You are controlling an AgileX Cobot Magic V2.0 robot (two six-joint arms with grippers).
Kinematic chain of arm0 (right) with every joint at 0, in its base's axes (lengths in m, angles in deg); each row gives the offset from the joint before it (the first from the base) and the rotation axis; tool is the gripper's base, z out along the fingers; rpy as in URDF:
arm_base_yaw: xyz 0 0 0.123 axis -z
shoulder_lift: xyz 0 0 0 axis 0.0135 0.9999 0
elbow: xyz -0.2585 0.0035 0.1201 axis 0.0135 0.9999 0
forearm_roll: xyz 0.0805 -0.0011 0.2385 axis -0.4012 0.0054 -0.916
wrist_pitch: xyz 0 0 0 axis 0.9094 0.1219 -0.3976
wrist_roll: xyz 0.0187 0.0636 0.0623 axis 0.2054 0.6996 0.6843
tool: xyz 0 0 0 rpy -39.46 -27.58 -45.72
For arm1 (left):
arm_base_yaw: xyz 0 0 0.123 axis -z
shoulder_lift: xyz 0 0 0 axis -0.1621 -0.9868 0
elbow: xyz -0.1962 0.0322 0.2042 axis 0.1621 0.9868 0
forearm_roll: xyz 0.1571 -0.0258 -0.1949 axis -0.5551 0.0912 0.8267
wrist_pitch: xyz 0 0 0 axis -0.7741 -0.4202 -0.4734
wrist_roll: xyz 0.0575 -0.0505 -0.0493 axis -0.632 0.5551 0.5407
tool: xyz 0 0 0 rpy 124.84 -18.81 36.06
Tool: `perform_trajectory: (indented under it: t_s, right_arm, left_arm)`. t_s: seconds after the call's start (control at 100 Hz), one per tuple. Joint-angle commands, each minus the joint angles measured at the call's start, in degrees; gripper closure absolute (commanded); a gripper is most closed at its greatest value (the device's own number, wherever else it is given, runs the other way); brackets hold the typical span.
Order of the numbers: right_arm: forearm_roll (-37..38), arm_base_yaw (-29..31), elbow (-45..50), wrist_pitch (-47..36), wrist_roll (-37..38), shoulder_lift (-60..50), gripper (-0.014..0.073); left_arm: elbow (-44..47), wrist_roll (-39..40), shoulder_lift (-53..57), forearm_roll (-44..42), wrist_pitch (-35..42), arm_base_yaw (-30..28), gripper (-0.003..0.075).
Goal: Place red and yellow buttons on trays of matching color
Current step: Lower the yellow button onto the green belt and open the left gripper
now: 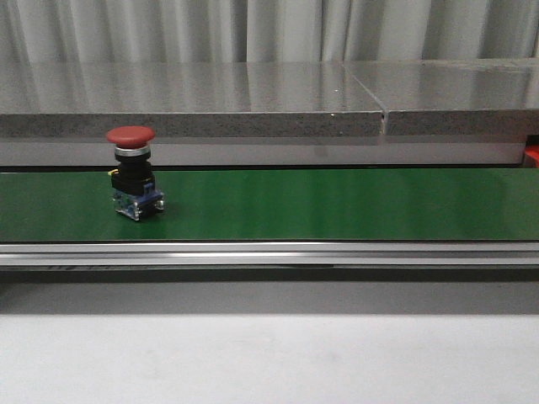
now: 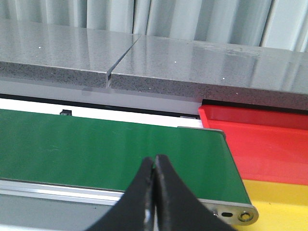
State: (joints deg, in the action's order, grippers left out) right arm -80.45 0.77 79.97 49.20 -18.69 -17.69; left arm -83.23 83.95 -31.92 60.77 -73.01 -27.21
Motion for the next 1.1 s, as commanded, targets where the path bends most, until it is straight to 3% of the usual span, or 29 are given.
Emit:
perform_trajectory:
  t_s: [0.0, 0.37, 0.86, 0.95, 1.09]
  right_arm:
    - [0.54, 0.03, -0.55, -4.63, -0.11, -0.95, 0.0661]
    - [0.54, 0.03, -0.55, -4.63, -0.11, -0.95, 0.0661]
    - [0.54, 0.03, -0.55, -4.63, -0.11, -0.95, 0.0661]
    - [0.54, 0.03, -0.55, -4.63, -0.11, -0.95, 0.0661]
    - [0.54, 0.03, -0.55, -4.63, -0.11, -0.95, 0.0661]
  left_arm:
    - [-4.06, -1.23, -0.9, 0.68, 2.3, 3.88, 0.0739]
    - [-11.96, -1.63, -13.97, 0.68, -2.88, 12.08, 0.0739]
    - [-12.02, -3.44, -20.05, 0.3, -5.7, 12.43, 0.0731]
    - [-12.02, -4.36, -20.19, 0.3, -6.21, 12.43, 0.0648]
    - [-12.02, -6.38, -20.87, 0.3, -7.39, 12.43, 0.04]
